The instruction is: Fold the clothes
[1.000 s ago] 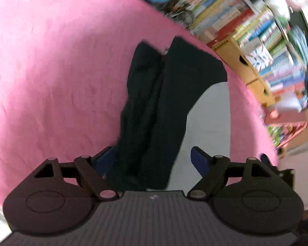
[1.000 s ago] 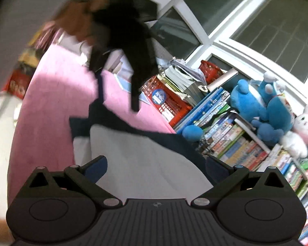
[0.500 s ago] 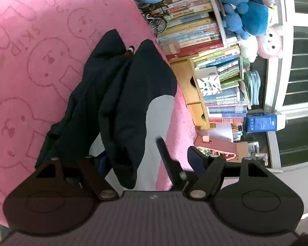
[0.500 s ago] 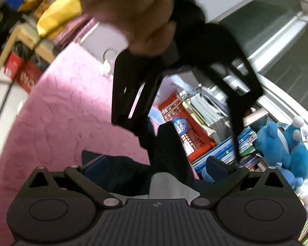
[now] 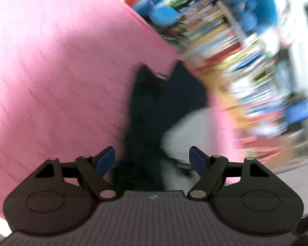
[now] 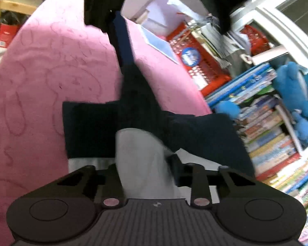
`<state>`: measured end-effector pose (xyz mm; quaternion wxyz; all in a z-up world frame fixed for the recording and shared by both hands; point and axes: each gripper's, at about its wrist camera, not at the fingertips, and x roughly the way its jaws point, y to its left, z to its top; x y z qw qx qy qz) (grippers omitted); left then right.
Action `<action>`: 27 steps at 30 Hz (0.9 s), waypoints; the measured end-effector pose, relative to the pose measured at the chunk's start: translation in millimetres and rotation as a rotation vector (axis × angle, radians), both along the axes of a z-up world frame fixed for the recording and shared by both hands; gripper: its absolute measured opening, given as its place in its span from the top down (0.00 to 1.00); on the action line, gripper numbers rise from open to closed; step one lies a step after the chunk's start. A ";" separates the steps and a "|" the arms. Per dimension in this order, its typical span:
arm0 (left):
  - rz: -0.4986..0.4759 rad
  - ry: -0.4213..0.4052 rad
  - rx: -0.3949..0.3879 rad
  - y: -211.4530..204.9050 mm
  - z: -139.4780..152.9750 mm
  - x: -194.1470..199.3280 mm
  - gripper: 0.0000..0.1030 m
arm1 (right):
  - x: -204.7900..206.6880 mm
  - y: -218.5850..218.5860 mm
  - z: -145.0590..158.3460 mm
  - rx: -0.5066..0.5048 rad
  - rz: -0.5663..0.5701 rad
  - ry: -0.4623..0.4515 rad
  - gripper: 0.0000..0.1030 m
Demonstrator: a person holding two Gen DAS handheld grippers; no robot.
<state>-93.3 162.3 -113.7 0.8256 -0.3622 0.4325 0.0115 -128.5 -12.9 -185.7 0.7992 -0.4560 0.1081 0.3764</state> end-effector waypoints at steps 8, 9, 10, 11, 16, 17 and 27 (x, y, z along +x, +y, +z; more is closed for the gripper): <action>-0.228 -0.158 0.198 -40.8 50.0 62.1 0.21 | -2.3 7.3 3.7 -0.005 0.094 0.032 0.77; -0.258 -0.148 0.254 -54.0 48.5 72.7 0.21 | -5.3 7.6 -1.2 -0.008 0.102 0.023 0.77; -0.275 -0.127 0.329 -68.6 43.4 82.5 0.21 | -8.3 7.8 -6.0 -0.011 0.110 0.014 0.77; -0.287 -0.104 0.415 -82.8 37.8 92.4 0.21 | -9.1 8.1 -10.4 -0.011 0.117 0.005 0.77; -0.341 -0.058 0.758 -132.6 10.4 130.4 0.21 | -8.0 4.6 -15.2 0.032 0.154 0.029 0.78; -0.354 -0.063 0.785 -133.8 7.7 132.9 0.20 | -6.0 4.1 -14.3 0.049 0.163 0.049 0.78; -0.367 -0.002 0.703 -92.4 -18.0 155.1 0.00 | 2.7 4.0 -8.7 0.112 0.190 0.100 0.74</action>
